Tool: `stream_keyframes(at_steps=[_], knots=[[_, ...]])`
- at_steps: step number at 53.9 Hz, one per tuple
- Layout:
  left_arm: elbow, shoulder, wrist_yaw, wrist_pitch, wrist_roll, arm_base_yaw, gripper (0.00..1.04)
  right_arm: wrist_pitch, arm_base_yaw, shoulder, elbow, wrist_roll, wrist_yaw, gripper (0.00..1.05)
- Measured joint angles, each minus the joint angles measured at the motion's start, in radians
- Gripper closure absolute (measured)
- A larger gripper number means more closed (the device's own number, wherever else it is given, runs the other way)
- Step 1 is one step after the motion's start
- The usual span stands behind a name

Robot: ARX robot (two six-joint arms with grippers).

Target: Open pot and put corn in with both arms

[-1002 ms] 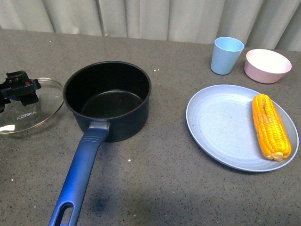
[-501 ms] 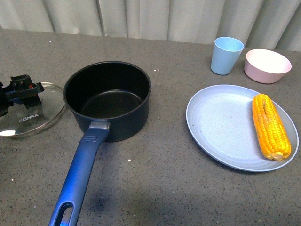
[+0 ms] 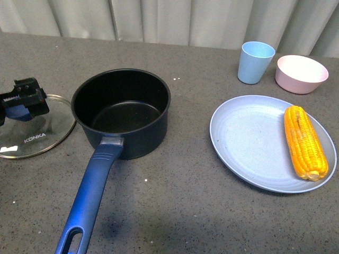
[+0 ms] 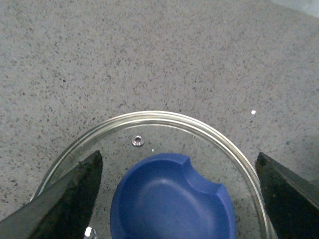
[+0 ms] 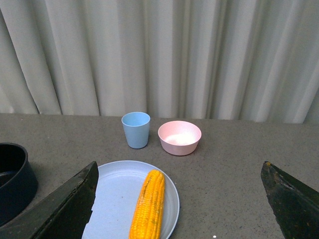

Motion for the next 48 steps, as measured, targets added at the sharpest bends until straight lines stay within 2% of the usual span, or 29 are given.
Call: stream_keyframes(at_steps=[3,23,28,30,41,46,48], knots=[[-0.014,-0.049,-0.009,-0.025,-0.003,0.001,0.05,0.000,0.000,0.000,0.000,0.000,0.000,0.09],[-0.229,-0.479,-0.062,-0.143,0.026,0.011,0.07,0.000,0.000,0.000,0.000,0.000,0.000,0.09],[-0.366,-0.546,0.120,0.129,0.098,0.029,0.25,0.000,0.000,0.000,0.000,0.000,0.001,0.09],[-0.410,-0.589,0.132,0.187,0.113,0.023,0.34,0.000,0.000,0.000,0.000,0.000,0.000,0.09],[-0.564,-0.826,0.103,0.119,0.139,-0.017,0.83,0.000,0.000,0.000,0.000,0.000,0.000,0.09],[-0.580,-0.935,0.087,0.010,0.143,-0.030,0.97,0.000,0.000,0.000,0.000,0.000,0.000,0.09],[-0.591,-0.990,0.041,-0.029,0.143,-0.056,1.01,0.000,0.000,0.000,0.000,0.000,0.000,0.09]])
